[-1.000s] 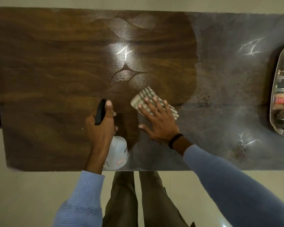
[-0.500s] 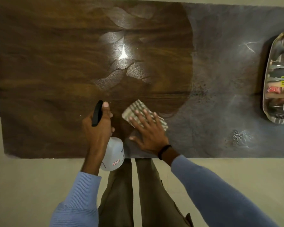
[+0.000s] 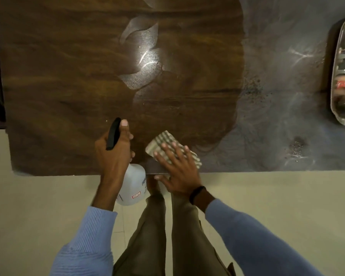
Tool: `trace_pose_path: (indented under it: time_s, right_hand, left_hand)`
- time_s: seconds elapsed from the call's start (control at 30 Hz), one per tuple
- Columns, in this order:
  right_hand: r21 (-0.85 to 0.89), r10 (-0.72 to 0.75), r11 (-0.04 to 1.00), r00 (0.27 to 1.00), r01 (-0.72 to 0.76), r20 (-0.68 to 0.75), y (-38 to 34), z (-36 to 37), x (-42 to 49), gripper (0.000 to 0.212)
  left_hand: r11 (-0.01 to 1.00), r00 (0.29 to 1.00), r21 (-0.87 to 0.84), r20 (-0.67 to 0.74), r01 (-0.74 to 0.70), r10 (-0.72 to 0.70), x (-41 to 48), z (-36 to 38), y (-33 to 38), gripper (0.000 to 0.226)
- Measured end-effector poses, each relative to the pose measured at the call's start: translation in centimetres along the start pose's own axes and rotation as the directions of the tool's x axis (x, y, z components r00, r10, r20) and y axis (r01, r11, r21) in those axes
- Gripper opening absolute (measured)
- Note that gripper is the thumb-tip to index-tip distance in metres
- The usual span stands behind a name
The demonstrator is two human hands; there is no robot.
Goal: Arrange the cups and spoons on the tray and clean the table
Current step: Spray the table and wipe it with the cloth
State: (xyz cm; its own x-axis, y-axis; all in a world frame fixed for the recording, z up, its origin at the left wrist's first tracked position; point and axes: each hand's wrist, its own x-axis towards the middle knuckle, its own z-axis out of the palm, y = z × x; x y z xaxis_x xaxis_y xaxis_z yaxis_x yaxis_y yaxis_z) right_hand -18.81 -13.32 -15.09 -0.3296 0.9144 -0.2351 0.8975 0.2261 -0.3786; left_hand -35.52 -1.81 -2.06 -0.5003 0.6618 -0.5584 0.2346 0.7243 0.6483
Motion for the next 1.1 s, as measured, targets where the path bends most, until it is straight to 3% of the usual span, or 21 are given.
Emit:
trace_pose_path:
  time_s: [0.07,0.13,0.23,0.3,0.43,0.53,0.67,0.77,0.83,0.87,1.0,1.1]
  right_hand:
    - [-0.006,0.055,0.998,0.998,-0.055,-0.027,2.4,-0.3,-1.8,0.071]
    - [-0.028,0.203,0.978,0.977,-0.206,-0.071,4.5,-1.4,-0.9,0.071]
    - [-0.007,0.388,0.920,0.915,-0.391,-0.115,2.6,-2.3,3.7,0.077]
    - [0.020,0.334,0.943,0.937,-0.333,-0.106,-1.3,-1.3,6.0,0.079]
    - [0.042,0.045,0.998,0.999,-0.044,-0.020,-8.8,2.4,4.7,0.075]
    - [-0.012,-0.053,0.998,0.997,0.053,0.049,-8.2,3.4,0.5,0.068]
    - [-0.062,0.132,0.989,0.991,-0.134,-0.034,0.2,1.2,-2.8,0.067]
    - [0.003,0.439,0.896,0.885,-0.444,-0.155,2.8,-1.8,0.9,0.070]
    - [0.081,0.551,0.834,0.814,-0.546,-0.181,0.5,-1.9,4.4,0.075]
    - [0.097,0.551,0.834,0.815,-0.542,-0.179,-1.1,-1.4,5.5,0.077]
    - [0.055,0.358,0.934,0.929,-0.354,-0.094,-4.9,1.4,1.9,0.072]
    - [0.009,0.414,0.910,0.904,-0.415,-0.107,-0.4,1.5,-3.6,0.061]
  left_hand:
    - [1.000,1.000,0.013,0.011,-0.004,0.003,-0.1,-1.0,-0.7,0.052]
    - [1.000,1.000,0.008,0.022,-0.009,0.009,-0.3,-2.0,-1.2,0.051]
    - [1.000,1.000,0.014,0.011,-0.007,0.007,-0.6,-3.3,-2.0,0.049]
    - [1.000,1.000,-0.011,0.007,-0.016,0.017,-0.8,-3.9,-2.5,0.048]
    - [0.999,0.999,-0.008,-0.004,-0.043,0.043,-1.2,-5.1,-3.2,0.048]
    - [0.998,0.998,-0.028,0.014,-0.053,0.053,-1.0,-5.8,-3.4,0.047]
    - [0.997,0.997,-0.043,0.033,-0.065,0.066,-0.9,-6.3,-3.2,0.046]
    - [0.996,0.997,-0.061,0.046,-0.066,0.069,-0.8,-6.0,-3.0,0.046]
    - [0.996,0.996,-0.064,0.061,-0.059,0.063,-0.9,-5.5,-3.0,0.048]
    - [0.997,0.996,-0.059,0.067,-0.053,0.057,-1.1,-5.1,-3.0,0.049]
    - [0.998,0.994,-0.039,0.098,-0.045,0.048,-2.1,-3.7,-2.8,0.044]
    - [0.997,0.987,-0.037,0.149,-0.062,0.067,-3.3,-2.3,-2.4,0.043]
